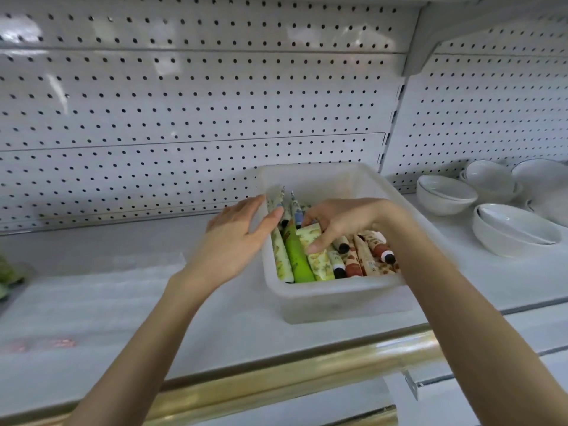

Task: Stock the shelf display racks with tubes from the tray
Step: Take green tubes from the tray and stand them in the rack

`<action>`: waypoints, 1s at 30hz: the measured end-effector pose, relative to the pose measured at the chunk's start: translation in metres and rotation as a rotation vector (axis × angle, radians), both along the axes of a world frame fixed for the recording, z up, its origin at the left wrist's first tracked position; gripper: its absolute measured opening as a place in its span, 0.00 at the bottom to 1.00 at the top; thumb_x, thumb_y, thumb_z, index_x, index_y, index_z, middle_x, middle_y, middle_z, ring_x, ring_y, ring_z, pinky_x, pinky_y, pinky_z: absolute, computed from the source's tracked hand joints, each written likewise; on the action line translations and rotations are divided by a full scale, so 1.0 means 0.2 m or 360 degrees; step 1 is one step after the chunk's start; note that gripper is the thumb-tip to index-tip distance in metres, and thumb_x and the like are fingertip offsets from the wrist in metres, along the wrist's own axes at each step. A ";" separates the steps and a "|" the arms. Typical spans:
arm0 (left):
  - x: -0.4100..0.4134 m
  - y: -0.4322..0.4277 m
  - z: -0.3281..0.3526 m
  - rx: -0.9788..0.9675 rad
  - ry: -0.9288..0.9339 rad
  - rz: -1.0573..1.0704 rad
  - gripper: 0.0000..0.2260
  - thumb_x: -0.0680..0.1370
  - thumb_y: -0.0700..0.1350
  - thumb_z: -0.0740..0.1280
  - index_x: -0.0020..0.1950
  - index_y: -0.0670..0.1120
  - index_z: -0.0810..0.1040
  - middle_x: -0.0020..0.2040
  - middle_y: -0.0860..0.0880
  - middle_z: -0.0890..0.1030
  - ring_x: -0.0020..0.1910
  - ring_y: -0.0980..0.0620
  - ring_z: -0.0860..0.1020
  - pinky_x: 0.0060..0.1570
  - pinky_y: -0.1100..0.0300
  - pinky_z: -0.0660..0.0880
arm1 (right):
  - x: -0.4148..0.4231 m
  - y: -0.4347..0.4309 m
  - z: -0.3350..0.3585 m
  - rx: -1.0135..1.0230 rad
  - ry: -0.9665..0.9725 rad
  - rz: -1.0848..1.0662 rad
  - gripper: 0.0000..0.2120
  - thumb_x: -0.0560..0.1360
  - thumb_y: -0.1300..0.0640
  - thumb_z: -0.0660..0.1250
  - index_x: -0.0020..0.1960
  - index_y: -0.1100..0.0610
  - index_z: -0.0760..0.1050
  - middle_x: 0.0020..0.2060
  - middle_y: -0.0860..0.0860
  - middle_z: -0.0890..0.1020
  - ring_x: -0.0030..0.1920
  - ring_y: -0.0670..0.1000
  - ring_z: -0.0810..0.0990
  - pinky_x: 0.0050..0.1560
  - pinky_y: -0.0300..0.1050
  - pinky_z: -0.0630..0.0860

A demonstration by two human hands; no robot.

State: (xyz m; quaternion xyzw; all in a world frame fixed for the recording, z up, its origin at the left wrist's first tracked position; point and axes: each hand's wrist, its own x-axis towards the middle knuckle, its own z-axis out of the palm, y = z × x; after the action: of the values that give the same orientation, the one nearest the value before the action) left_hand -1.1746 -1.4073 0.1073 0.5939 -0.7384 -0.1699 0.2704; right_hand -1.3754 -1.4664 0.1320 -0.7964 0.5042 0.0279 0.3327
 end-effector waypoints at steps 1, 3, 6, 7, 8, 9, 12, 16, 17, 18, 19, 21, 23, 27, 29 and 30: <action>-0.01 0.00 0.00 0.0003 0.0070 -0.0015 0.30 0.75 0.67 0.51 0.73 0.54 0.63 0.73 0.53 0.64 0.72 0.52 0.60 0.70 0.58 0.54 | 0.00 0.01 0.01 -0.0039 -0.0072 0.0003 0.28 0.71 0.47 0.71 0.67 0.54 0.66 0.38 0.41 0.70 0.39 0.38 0.70 0.37 0.32 0.64; -0.03 0.01 0.00 -0.0013 0.0193 -0.0045 0.29 0.74 0.65 0.54 0.71 0.52 0.66 0.71 0.53 0.67 0.71 0.52 0.63 0.70 0.57 0.58 | 0.00 0.02 0.03 -0.0040 -0.0298 -0.0010 0.25 0.71 0.50 0.71 0.64 0.55 0.69 0.43 0.45 0.77 0.44 0.39 0.76 0.42 0.32 0.72; -0.07 0.02 0.01 -0.0092 0.0286 -0.0078 0.21 0.79 0.56 0.59 0.69 0.48 0.70 0.67 0.52 0.72 0.66 0.54 0.68 0.61 0.67 0.61 | 0.00 0.03 0.04 0.0020 -0.0831 -0.0113 0.08 0.73 0.58 0.70 0.52 0.55 0.75 0.46 0.51 0.81 0.48 0.47 0.81 0.49 0.41 0.80; -0.09 0.03 0.02 -0.0123 0.0305 -0.0101 0.19 0.79 0.53 0.60 0.67 0.46 0.71 0.64 0.52 0.73 0.62 0.56 0.69 0.55 0.72 0.62 | 0.00 0.03 0.05 0.0008 -0.0992 -0.0133 0.05 0.74 0.59 0.68 0.49 0.55 0.76 0.45 0.51 0.81 0.47 0.48 0.82 0.49 0.43 0.80; -0.11 0.03 0.03 -0.0155 0.0315 -0.0121 0.17 0.79 0.51 0.61 0.65 0.45 0.73 0.61 0.52 0.75 0.59 0.57 0.71 0.50 0.74 0.62 | 0.00 0.03 0.05 0.0004 -0.1143 -0.0146 0.03 0.74 0.60 0.67 0.48 0.56 0.75 0.45 0.52 0.81 0.47 0.49 0.82 0.49 0.45 0.80; -0.12 0.03 0.03 -0.0185 0.0323 -0.0132 0.16 0.79 0.50 0.62 0.63 0.45 0.74 0.58 0.52 0.76 0.57 0.57 0.72 0.47 0.73 0.63 | 0.00 0.02 0.05 0.0007 -0.1287 -0.0152 0.03 0.75 0.60 0.66 0.48 0.57 0.75 0.45 0.53 0.81 0.47 0.50 0.82 0.50 0.47 0.80; -0.15 0.02 0.03 -0.0224 0.0414 -0.0122 0.12 0.77 0.49 0.65 0.56 0.45 0.79 0.50 0.53 0.80 0.50 0.56 0.76 0.42 0.76 0.66 | 0.02 0.03 0.07 -0.0003 -0.1661 -0.0183 0.02 0.74 0.61 0.65 0.47 0.59 0.74 0.42 0.52 0.80 0.44 0.50 0.82 0.51 0.49 0.81; -0.16 -0.01 0.04 -0.0257 0.0565 -0.0088 0.08 0.75 0.48 0.69 0.50 0.46 0.79 0.42 0.50 0.82 0.40 0.57 0.79 0.39 0.72 0.71 | 0.03 0.03 0.08 -0.0082 -0.1875 -0.0230 0.09 0.67 0.58 0.69 0.44 0.62 0.74 0.41 0.52 0.79 0.44 0.50 0.81 0.51 0.52 0.80; -0.16 -0.01 0.04 -0.0260 0.0600 -0.0096 0.07 0.74 0.47 0.69 0.50 0.47 0.79 0.41 0.50 0.82 0.38 0.58 0.79 0.37 0.73 0.71 | 0.04 0.03 0.08 -0.0085 -0.1865 -0.0236 0.10 0.66 0.57 0.69 0.43 0.62 0.74 0.42 0.52 0.79 0.45 0.51 0.81 0.53 0.54 0.79; -0.15 -0.01 0.05 -0.0261 0.0620 -0.0111 0.07 0.74 0.47 0.70 0.50 0.47 0.79 0.40 0.51 0.81 0.37 0.60 0.78 0.36 0.74 0.70 | 0.05 0.03 0.08 -0.0077 -0.1869 -0.0244 0.11 0.66 0.55 0.69 0.43 0.61 0.75 0.42 0.52 0.80 0.46 0.51 0.80 0.54 0.55 0.79; -0.14 0.00 0.06 -0.0264 0.0614 -0.0118 0.07 0.74 0.47 0.70 0.50 0.48 0.79 0.39 0.51 0.81 0.36 0.60 0.78 0.36 0.75 0.70 | 0.06 0.03 0.08 -0.0051 -0.1905 -0.0262 0.11 0.66 0.53 0.69 0.43 0.60 0.77 0.42 0.51 0.81 0.47 0.50 0.81 0.54 0.53 0.79; -0.10 0.00 0.07 -0.0274 0.0602 -0.0093 0.07 0.73 0.47 0.70 0.50 0.50 0.78 0.38 0.53 0.81 0.35 0.63 0.78 0.35 0.76 0.69 | 0.09 0.04 0.08 0.0027 -0.2007 -0.0329 0.16 0.67 0.46 0.64 0.46 0.57 0.79 0.44 0.50 0.82 0.48 0.48 0.82 0.52 0.49 0.80; -0.05 0.00 0.09 -0.0291 0.0645 -0.0013 0.05 0.73 0.46 0.70 0.48 0.52 0.78 0.38 0.56 0.80 0.34 0.66 0.78 0.35 0.77 0.69 | 0.12 0.04 0.09 0.0102 -0.1962 -0.0398 0.25 0.70 0.39 0.56 0.55 0.56 0.76 0.52 0.50 0.81 0.54 0.48 0.80 0.54 0.46 0.79; 0.07 -0.01 0.07 -0.0277 0.0708 0.0134 0.04 0.73 0.46 0.70 0.46 0.52 0.78 0.42 0.56 0.81 0.36 0.66 0.78 0.36 0.77 0.70 | 0.17 0.03 0.03 0.0209 -0.1390 -0.0442 0.24 0.79 0.43 0.54 0.68 0.56 0.65 0.63 0.51 0.73 0.64 0.50 0.73 0.61 0.44 0.73; 0.12 0.00 0.04 -0.0260 0.0693 0.0163 0.03 0.73 0.45 0.70 0.45 0.51 0.78 0.42 0.55 0.82 0.38 0.64 0.79 0.37 0.77 0.70 | 0.18 0.03 -0.03 0.0279 -0.1115 -0.0446 0.25 0.78 0.50 0.61 0.71 0.57 0.61 0.66 0.53 0.70 0.65 0.51 0.71 0.62 0.43 0.71; 0.13 0.00 0.02 -0.0249 0.0685 0.0174 0.03 0.73 0.45 0.70 0.46 0.50 0.78 0.43 0.55 0.82 0.39 0.64 0.78 0.37 0.77 0.70 | 0.18 0.03 -0.05 0.0328 -0.1032 -0.0466 0.26 0.78 0.53 0.63 0.72 0.58 0.59 0.68 0.53 0.68 0.66 0.51 0.70 0.63 0.44 0.70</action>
State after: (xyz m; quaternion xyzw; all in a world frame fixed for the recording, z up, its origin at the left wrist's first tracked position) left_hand -1.1476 -1.4073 0.1106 0.5602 -0.6414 -0.2201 0.4757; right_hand -1.3385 -1.4599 0.1216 -0.6456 0.4758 -0.2234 0.5541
